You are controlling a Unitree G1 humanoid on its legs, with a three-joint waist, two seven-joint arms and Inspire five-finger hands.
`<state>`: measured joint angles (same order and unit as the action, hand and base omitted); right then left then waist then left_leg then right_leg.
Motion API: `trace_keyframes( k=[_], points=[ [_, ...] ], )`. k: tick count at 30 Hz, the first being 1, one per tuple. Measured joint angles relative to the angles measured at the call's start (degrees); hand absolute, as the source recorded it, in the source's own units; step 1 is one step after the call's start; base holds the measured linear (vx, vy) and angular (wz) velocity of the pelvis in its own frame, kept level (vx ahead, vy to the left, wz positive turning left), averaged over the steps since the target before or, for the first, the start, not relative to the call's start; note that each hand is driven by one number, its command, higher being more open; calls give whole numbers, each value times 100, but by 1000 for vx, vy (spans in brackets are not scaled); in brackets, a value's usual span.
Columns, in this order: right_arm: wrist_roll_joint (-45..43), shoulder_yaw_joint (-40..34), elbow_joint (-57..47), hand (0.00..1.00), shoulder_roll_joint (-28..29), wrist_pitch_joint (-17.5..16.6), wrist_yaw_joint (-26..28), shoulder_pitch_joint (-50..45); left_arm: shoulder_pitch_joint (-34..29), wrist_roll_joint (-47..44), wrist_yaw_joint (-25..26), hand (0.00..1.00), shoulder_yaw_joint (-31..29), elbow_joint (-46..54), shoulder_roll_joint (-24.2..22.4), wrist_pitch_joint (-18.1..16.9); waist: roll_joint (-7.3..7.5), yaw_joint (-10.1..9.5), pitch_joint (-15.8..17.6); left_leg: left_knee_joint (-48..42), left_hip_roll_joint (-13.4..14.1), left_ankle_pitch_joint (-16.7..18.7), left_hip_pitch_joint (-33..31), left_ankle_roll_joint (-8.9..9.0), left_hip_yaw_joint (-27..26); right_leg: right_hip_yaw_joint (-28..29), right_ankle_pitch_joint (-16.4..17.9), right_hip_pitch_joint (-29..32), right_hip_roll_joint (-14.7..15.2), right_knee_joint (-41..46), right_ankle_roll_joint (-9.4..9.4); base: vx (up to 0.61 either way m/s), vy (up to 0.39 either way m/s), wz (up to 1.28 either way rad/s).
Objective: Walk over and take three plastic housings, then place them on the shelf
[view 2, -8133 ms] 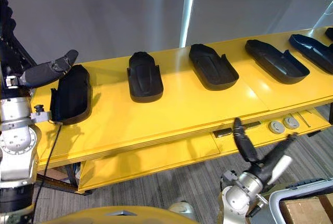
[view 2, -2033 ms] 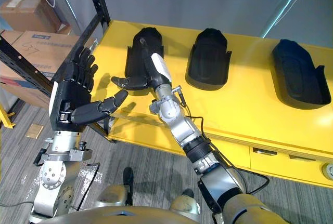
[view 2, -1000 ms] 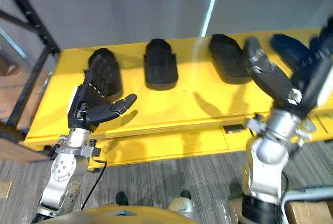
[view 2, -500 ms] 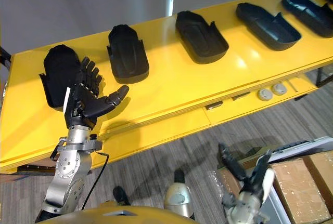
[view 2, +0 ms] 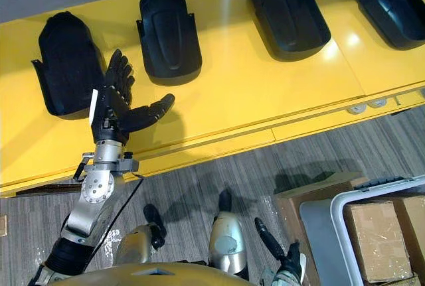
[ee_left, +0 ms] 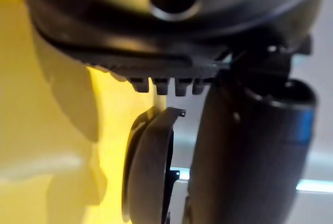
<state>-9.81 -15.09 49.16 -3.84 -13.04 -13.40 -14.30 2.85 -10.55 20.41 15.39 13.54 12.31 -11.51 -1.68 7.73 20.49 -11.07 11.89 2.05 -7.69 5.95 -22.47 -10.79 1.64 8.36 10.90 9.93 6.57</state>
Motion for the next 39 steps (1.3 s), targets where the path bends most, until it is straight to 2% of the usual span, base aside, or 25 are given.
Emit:
trace_keyframes(
  k=[7, 15, 22, 35, 39],
  points=[
    [-20, 120, 7, 100, -5, -13, 99, 258, 408, 97, 165, 100, 55, -195, 93, 31, 5, -118, 81, -295, 91, 196, -62, 38, 38, 43, 222, 68, -13, 319, -67, 12, -1, 1],
    [-193, 101, 41, 100, -28, -8, 190, 294, 406, 203, 499, 100, 24, -238, 110, 52, 44, -144, 134, -547, 124, 364, -76, 24, 41, 191, 279, 51, -16, 408, -62, 2, 8, -1],
    [-192, 90, 81, 100, -28, 7, 226, 293, 383, 200, 780, 100, -243, -242, 96, 67, 47, -159, 136, -615, 154, 388, -74, 38, 51, 193, 315, 45, -16, 479, -42, 0, 0, 0],
    [-193, -13, 220, 100, -26, 20, 287, 295, 383, 201, 788, 100, -279, -295, 91, 66, 52, -269, 135, -579, 154, 391, 30, 43, 58, 174, 315, -89, -24, 436, -41, 0, 0, 0],
    [-192, -19, 278, 100, -26, 21, 298, 301, 384, 202, 600, 100, -276, -295, 93, 16, 55, -271, 134, -565, 154, 390, 40, 44, 60, 168, 309, -120, -30, 382, -31, 0, 0, 0]
  ],
)
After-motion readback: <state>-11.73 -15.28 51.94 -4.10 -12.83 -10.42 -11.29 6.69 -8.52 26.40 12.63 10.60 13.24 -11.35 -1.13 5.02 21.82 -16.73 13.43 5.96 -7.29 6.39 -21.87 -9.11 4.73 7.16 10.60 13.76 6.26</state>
